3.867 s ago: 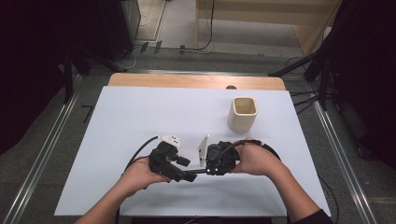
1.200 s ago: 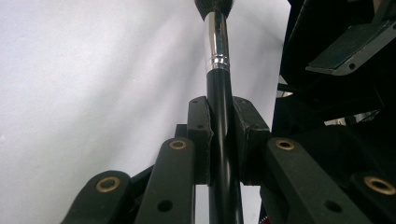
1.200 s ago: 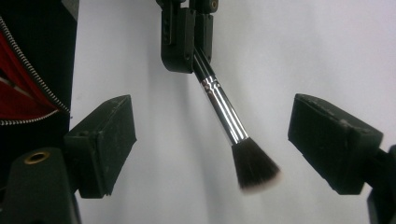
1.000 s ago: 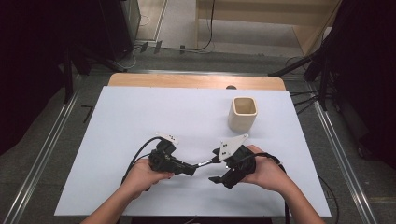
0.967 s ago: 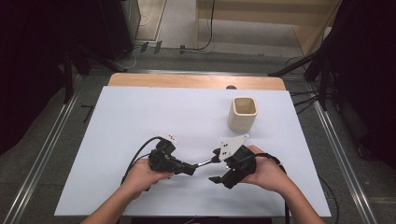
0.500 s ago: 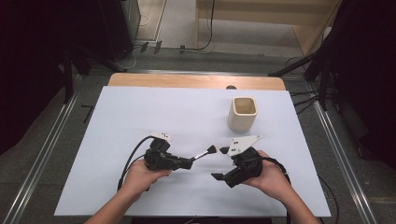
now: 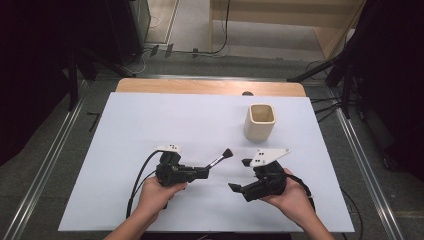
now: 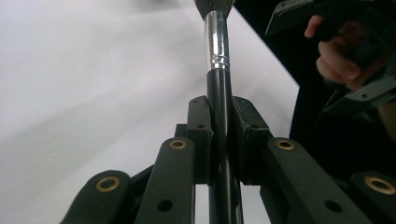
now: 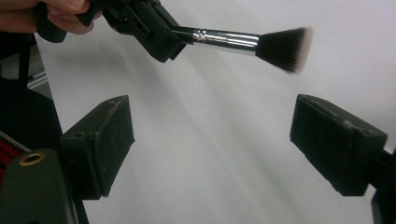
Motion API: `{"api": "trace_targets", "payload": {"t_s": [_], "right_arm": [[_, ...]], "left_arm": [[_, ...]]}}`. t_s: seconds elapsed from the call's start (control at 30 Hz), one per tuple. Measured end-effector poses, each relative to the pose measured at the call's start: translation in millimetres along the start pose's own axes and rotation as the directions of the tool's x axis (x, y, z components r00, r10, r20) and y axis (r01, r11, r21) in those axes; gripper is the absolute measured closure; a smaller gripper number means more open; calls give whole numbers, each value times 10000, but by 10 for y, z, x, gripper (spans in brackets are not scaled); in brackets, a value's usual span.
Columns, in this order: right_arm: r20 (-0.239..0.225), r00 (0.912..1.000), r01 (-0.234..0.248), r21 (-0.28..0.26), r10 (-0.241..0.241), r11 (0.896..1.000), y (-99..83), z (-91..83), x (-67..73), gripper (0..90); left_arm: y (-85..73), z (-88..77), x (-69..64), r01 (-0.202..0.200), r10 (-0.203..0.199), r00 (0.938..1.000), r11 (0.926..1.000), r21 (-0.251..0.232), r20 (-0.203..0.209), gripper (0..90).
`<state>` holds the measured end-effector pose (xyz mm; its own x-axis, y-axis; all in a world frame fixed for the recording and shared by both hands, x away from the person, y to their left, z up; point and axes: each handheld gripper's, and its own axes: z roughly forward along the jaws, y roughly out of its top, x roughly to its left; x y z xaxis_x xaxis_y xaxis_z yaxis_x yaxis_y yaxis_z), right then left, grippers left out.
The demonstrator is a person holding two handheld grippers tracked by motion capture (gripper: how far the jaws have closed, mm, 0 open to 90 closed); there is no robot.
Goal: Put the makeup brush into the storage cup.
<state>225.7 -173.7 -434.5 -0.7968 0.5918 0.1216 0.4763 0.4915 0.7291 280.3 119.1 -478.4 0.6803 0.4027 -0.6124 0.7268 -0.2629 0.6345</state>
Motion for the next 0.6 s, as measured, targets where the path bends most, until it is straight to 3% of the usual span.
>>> {"api": "trace_targets", "payload": {"t_s": [0.23,0.4,0.47,0.6], "right_arm": [[157,9997,-188,-206,191,9996,-14,-26,61,143],[137,9971,-742,-358,748,9966,-49,-47,80,146],[147,9971,-746,-376,752,9965,-61,-44,89,146],[194,9959,-872,-431,881,9953,-66,-44,126,146]], "left_arm": [[-112,5,-52,125,-137,9998,9979,-632,-175,791],[-187,21,-118,-139,75,9985,9929,-1178,-548,791],[-211,29,-137,-273,192,9978,9914,-1280,-641,791],[-264,52,-143,-152,58,9982,9877,-1558,-603,791]]}}
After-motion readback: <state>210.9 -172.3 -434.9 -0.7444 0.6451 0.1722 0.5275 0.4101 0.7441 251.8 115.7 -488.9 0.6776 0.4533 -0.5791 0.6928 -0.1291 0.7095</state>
